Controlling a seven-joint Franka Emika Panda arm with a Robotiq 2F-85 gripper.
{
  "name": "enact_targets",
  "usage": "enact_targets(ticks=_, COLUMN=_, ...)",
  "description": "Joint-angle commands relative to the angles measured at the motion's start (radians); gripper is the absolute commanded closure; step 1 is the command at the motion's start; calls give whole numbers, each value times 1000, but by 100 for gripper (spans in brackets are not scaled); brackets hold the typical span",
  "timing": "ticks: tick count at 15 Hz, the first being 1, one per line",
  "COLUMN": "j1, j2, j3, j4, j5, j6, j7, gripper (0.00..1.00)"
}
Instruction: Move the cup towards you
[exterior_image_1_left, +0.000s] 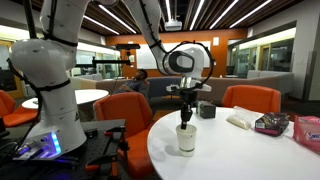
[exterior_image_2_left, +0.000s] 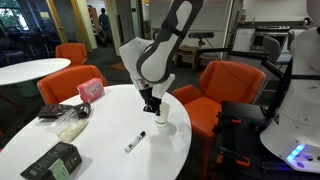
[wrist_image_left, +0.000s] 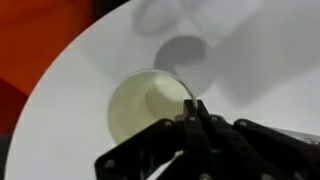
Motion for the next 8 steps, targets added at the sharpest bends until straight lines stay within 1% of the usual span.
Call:
enact_targets(ticks=1, j1=21, j2=-37, j3=-22, j4=-48, j5=-36, j6=25, j7=75, gripper=99)
enact_targets(ticks=6, j1=5, j2=-44, j3=-20, j4=-57, j5=-26, j6=31, j7=57, gripper=99)
enact_targets(ticks=7, j1=1, j2=-45, j3=-17, j4=-58, j5=-20, j6=31, j7=48, gripper=71)
enact_targets(ticks=8, j1=-1, j2=-47, j3=-16, j4=-59, j5=-17, j6=34, j7=46, gripper=70)
